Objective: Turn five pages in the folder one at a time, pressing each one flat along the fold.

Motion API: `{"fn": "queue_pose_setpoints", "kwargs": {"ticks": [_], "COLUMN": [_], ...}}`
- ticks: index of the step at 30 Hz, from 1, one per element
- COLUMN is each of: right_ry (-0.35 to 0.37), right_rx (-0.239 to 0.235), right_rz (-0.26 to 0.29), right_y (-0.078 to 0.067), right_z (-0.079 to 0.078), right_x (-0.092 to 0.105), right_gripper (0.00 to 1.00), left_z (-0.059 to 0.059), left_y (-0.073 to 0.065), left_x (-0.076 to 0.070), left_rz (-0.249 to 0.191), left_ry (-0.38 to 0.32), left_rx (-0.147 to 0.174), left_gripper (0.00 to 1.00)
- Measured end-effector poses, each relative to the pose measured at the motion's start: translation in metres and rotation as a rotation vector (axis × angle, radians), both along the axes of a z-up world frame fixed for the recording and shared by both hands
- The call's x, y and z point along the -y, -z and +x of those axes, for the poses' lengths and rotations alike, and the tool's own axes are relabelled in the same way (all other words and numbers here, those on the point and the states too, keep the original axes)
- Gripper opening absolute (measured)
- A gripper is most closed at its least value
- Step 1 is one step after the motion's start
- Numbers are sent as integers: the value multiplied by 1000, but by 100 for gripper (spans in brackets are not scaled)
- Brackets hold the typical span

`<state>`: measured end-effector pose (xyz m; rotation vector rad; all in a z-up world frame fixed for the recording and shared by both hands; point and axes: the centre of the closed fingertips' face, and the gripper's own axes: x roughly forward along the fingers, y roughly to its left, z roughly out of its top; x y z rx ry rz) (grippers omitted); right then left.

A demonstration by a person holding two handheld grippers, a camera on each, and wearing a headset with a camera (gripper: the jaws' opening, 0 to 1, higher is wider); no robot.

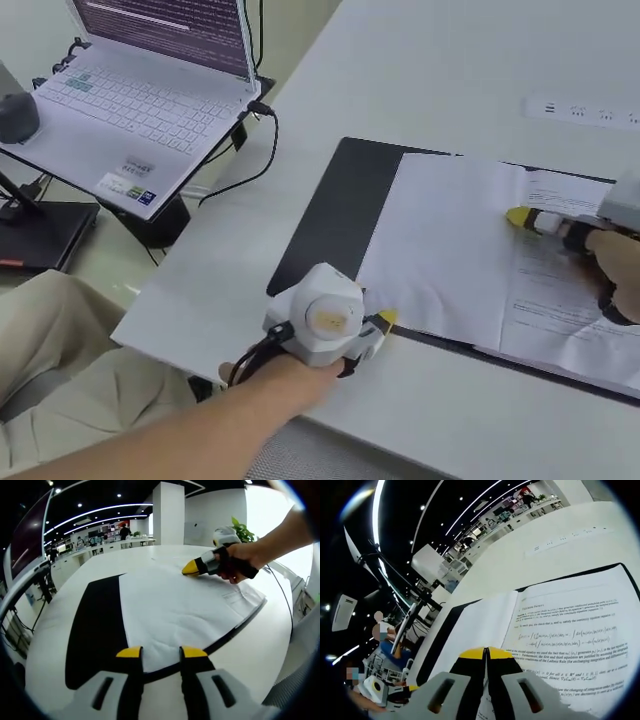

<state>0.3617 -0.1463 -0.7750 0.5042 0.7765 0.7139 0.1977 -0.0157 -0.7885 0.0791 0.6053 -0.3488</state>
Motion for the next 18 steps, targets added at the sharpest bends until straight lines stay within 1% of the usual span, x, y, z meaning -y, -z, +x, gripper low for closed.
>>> {"fn": "queue_pose_setpoints", "kwargs": {"ticks": [8,12,14,15,17,18], "right_ry": [-9,-11,-16,-28,-51,-48], "right_rx": [-2,-4,-4,-11,-11,-8], "right_rz": [12,18,15,15,-1,0], "right_y": [1,-2,-4,-3,-1,0], "right_z": [-18,-29,-34,-38,-46,-48], "right_x": [-1,-2,-3,-4,-6,-6], "right_gripper": [0,0,0,0,0,0], "left_z": [1,1,1,0,0,0], "left_y": [1,1,1,1,1,1], "left_x": [0,0,0,0,0,0], "left_rz": [2,3,4,3,3,3], "left_ry": [2,2,3,3,3,3], "left_rx": [0,-1,-1,0,0,1], "left_gripper": [28,28,28,28,28,28]}}
